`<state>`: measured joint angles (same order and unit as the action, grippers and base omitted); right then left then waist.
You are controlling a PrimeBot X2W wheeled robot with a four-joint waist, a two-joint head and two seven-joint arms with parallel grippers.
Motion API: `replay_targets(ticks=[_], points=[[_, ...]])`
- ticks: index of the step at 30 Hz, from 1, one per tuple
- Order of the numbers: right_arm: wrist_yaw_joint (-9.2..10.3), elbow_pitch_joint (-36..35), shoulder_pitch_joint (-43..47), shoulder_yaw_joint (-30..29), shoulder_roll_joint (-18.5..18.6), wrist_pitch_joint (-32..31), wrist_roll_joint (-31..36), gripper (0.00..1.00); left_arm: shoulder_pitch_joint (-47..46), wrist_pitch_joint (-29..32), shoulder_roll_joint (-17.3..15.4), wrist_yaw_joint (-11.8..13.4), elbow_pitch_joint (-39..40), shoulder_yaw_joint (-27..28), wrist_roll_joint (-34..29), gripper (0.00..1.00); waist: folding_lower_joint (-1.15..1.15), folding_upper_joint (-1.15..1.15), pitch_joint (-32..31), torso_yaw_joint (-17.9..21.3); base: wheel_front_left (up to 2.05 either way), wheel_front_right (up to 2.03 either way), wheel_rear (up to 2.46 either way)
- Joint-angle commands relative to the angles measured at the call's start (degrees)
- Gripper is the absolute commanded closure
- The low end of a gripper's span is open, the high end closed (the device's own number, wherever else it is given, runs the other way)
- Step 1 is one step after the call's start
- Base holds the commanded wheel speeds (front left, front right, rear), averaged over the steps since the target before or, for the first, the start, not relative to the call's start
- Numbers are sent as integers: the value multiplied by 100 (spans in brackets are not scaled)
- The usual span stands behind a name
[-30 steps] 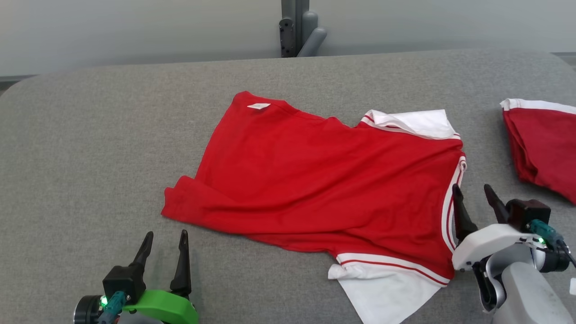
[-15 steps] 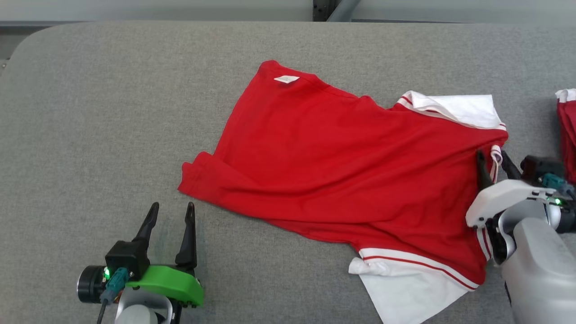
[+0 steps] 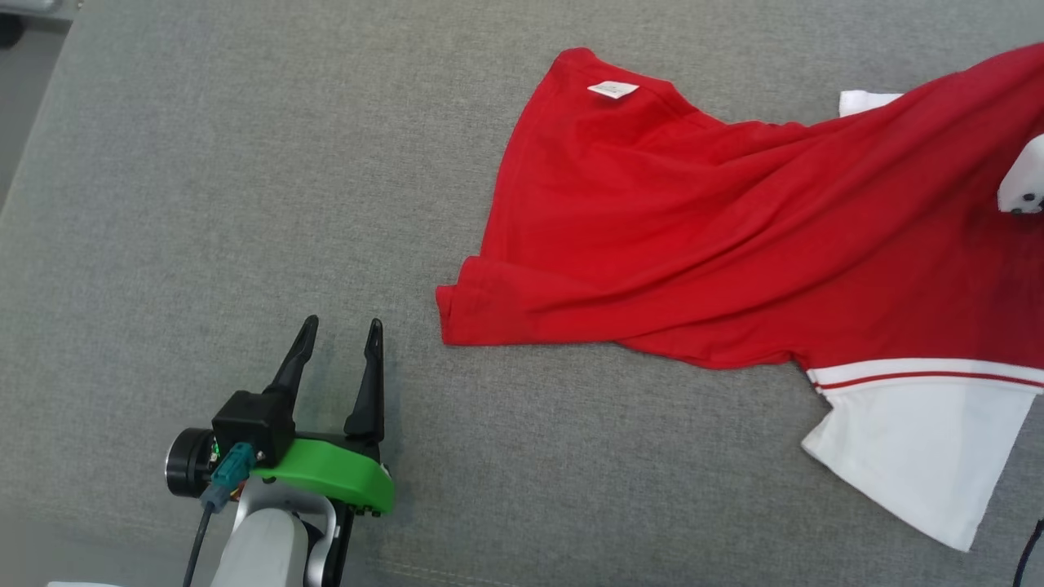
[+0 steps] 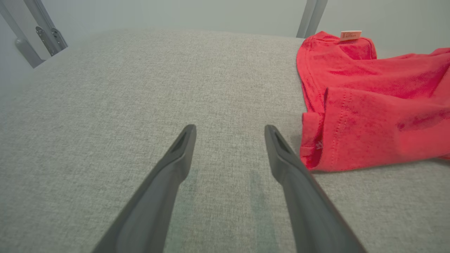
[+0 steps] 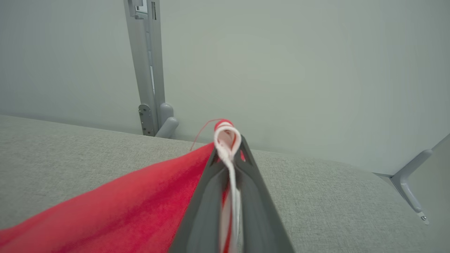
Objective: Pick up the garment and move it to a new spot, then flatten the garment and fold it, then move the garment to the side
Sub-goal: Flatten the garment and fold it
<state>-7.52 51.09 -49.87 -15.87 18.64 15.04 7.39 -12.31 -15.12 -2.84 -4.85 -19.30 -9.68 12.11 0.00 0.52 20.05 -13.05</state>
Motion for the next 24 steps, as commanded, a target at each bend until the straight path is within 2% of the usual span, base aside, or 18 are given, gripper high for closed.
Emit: replay_targets(ticks=[1,2,7,10,11,13,18,24], points=[[7,78,-198,-168,44,16,212,92,-96,-2,-13,32,-38,-41,56,0,0,-52,251,-298,0,0,0],[7,169,-224,-276,17,-20,370,0,-97,-3,-13,46,-48,-51,60,0,0,-52,240,-309,0,0,0],[7,150,-198,-834,-269,11,807,0,-3,-2,-14,94,-94,-43,100,0,0,-52,14,-241,0,0,0],[7,-336,118,-750,-618,15,625,0,113,-2,-15,134,-90,4,103,0,0,-52,-245,-73,0,0,0],[7,-336,118,-750,-618,15,625,0,113,-2,-15,134,-90,4,103,0,0,-52,-245,-73,0,0,0],[7,-733,521,-500,-841,17,402,0,199,-2,-16,141,-117,90,63,0,0,-52,-454,105,0,0,0],[7,-1629,1565,98,-1131,19,-434,0,389,-3,-14,81,-178,252,-18,0,0,-52,-929,530,0,0,0],[7,-2472,2778,646,-1286,17,-1145,0,607,-2,-16,68,-215,423,-80,0,0,-52,-1365,939,0,0,0]])
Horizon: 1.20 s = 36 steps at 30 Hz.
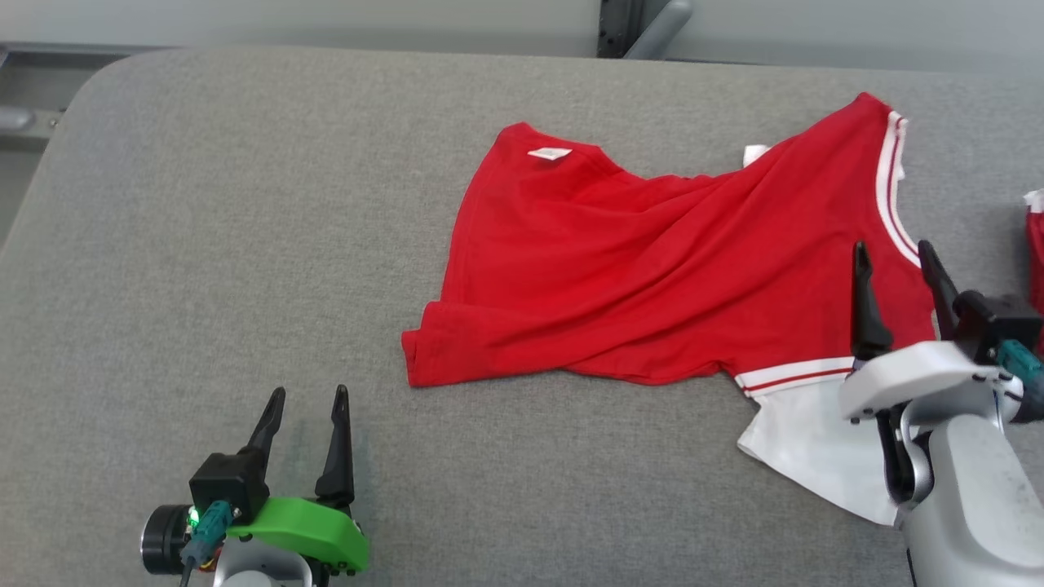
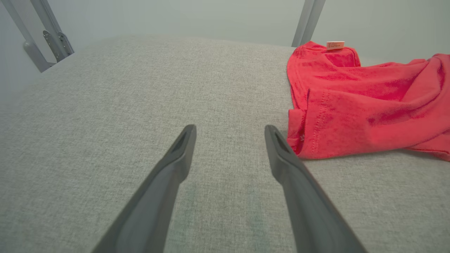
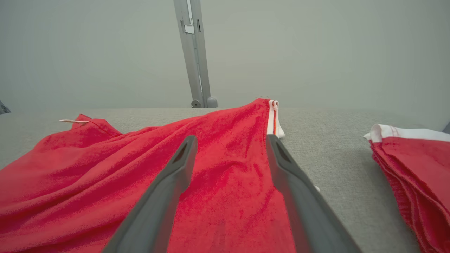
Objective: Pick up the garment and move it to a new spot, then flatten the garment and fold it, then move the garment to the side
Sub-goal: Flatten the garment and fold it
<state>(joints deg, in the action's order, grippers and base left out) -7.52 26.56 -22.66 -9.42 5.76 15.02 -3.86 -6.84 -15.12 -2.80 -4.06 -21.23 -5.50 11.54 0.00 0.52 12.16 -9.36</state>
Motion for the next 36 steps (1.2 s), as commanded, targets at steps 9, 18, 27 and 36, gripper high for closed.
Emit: replay_targets(ticks=[9,18,27,36], points=[[7,-632,1437,446,-212,17,-540,0,519,-2,-21,17,-22,199,-41,0,0,-52,-1085,948,0,0,0],[7,-878,2123,690,-273,18,-738,0,771,-3,-21,17,146,256,-64,0,0,-52,-1098,1099,0,0,0],[7,-352,2203,758,-276,18,-772,0,622,-2,-21,-52,121,171,-94,0,0,-52,-936,979,0,0,0],[7,363,2122,765,-274,18,-585,0,574,-2,-21,-89,81,79,-88,0,0,-52,-759,837,0,0,0]])
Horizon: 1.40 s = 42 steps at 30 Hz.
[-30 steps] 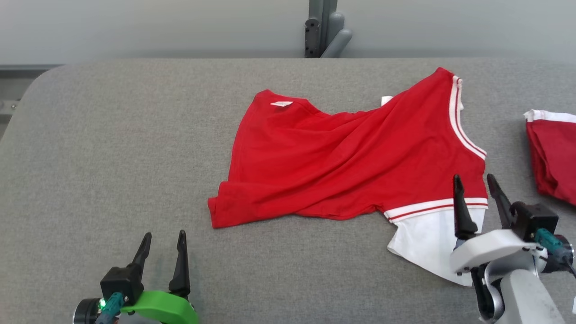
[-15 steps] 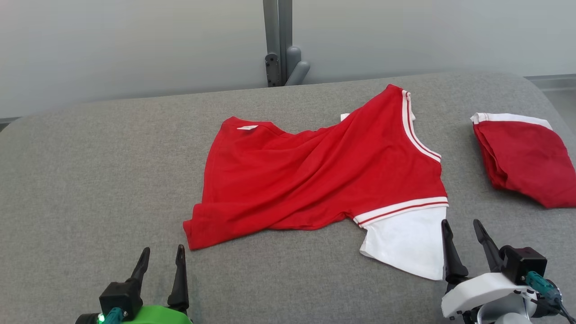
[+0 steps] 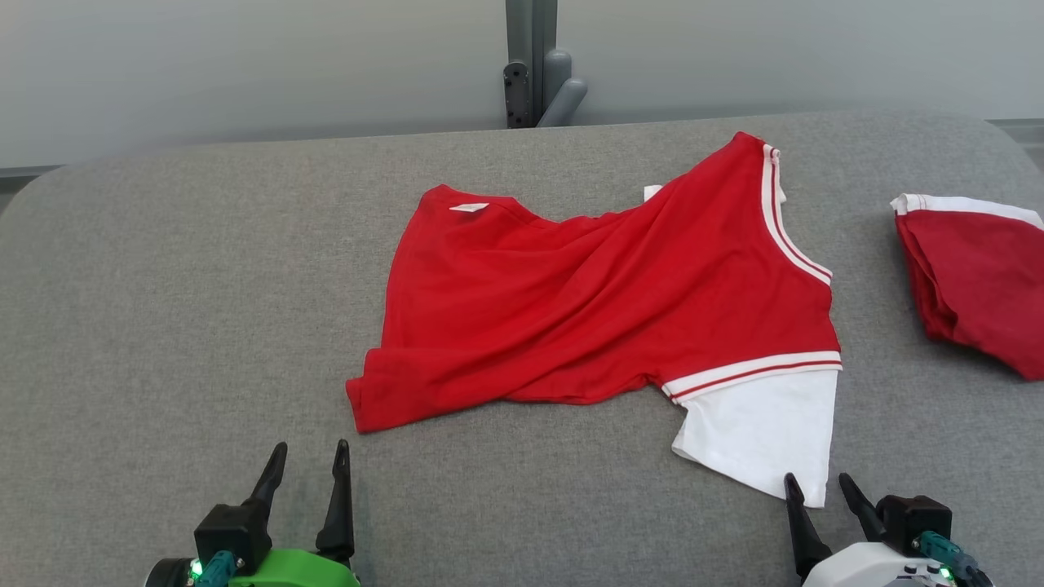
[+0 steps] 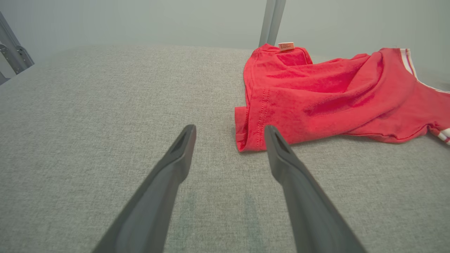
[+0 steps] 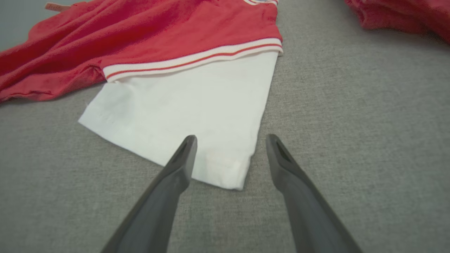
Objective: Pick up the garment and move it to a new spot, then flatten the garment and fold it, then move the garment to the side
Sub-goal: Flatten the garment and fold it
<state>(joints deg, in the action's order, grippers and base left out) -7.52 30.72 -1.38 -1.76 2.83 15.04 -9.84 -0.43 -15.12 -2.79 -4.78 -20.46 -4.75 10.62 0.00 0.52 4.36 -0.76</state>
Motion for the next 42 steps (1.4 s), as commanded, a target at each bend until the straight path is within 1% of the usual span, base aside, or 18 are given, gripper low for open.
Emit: replay_targets(ticks=[1,5,8,9,10,12,15,17,20,25,30,36,42], points=[[7,41,-12,-35,20,16,33,0,-77,-2,-23,-19,0,2,3,0,0,-52,36,-34,0,0,0],[7,392,-99,-31,15,9,68,0,-140,-2,-23,-15,-22,-20,13,0,0,-52,92,-75,0,0,0],[3,653,-196,108,8,-12,3,0,-174,-2,-22,-11,-30,-36,20,0,0,-52,129,-91,0,0,0],[3,707,-234,160,1,-19,-29,7,-187,-2,-22,-10,-30,-38,11,0,0,-52,144,-91,0,0,0],[2,767,-269,218,-5,-20,-62,49,-198,-2,-22,-5,-33,-38,-1,0,0,-52,155,-89,0,0,0],[-5,914,-303,346,-21,-35,-138,100,-214,-2,-22,6,-49,-45,-15,0,0,-52,167,-85,0,0,0],[3,1045,-345,416,-8,-39,-224,100,-231,-2,-22,19,-54,-43,1,0,0,-52,164,-76,0,0,0],[4,1012,-341,360,5,-39,-254,100,-223,-2,-22,21,-50,-31,21,0,0,-52,148,-52,0,0,0],[12,700,-310,55,36,-9,-177,100,-193,-2,-22,15,-43,-37,52,0,0,-52,123,2,0,0,0],[9,55,-98,-430,194,9,13,100,-167,-2,-22,11,-57,-111,109,0,0,-52,83,130,0,0,0],[9,-271,90,-735,300,9,170,100,-197,-2,-22,-40,-119,-246,189,0,0,-52,108,240,0,0,0],[9,-381,43,-714,219,9,218,100,-292,-3,-23,-182,-482,-583,397,0,0,-52,207,313,0,0,0],[9,-403,-27,-641,163,9,251,100,-301,-2,-23,-233,-725,-754,507,0,0,-52,282,338,0,0,0]])
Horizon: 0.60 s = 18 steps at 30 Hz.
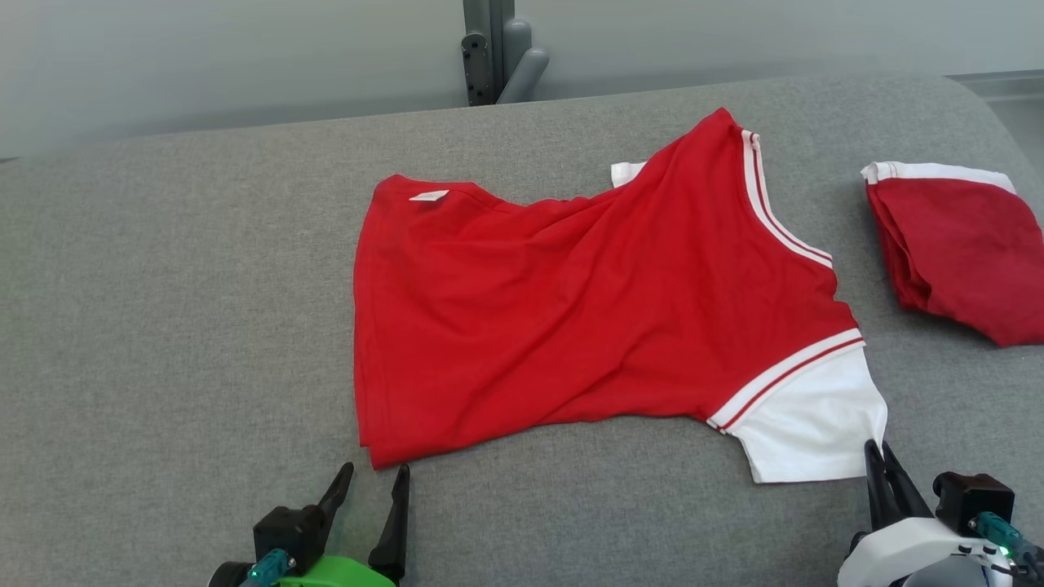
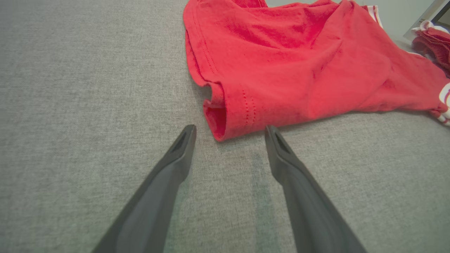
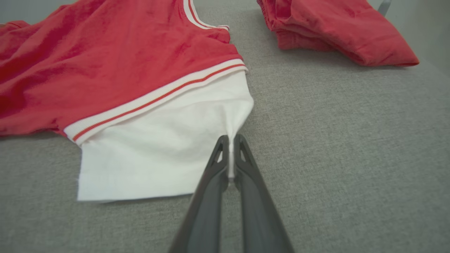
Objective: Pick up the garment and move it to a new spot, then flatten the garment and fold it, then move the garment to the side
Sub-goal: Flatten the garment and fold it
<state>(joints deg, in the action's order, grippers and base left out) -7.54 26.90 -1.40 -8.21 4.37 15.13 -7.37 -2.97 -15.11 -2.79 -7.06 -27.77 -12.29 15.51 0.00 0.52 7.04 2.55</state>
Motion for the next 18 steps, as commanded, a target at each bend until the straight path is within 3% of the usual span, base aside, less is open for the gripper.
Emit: replay_targets(ticks=[1,14,15,18], points=[[11,-18,-35,4,8,-1,1,100,-52,-3,-23,-16,-32,-6,36,0,0,-52,28,12,0,0,0],[11,-41,-231,89,-7,-1,12,100,-270,-4,-23,-46,-117,-171,16,0,0,-52,256,113,0,0,0],[11,-52,-251,101,-15,-1,19,100,-289,-3,-23,-47,-126,-195,17,3,0,-52,276,124,0,0,0],[11,-62,-278,131,-21,-1,17,100,-352,-3,-23,-47,-179,-258,12,37,0,-52,323,149,0,0,0]])
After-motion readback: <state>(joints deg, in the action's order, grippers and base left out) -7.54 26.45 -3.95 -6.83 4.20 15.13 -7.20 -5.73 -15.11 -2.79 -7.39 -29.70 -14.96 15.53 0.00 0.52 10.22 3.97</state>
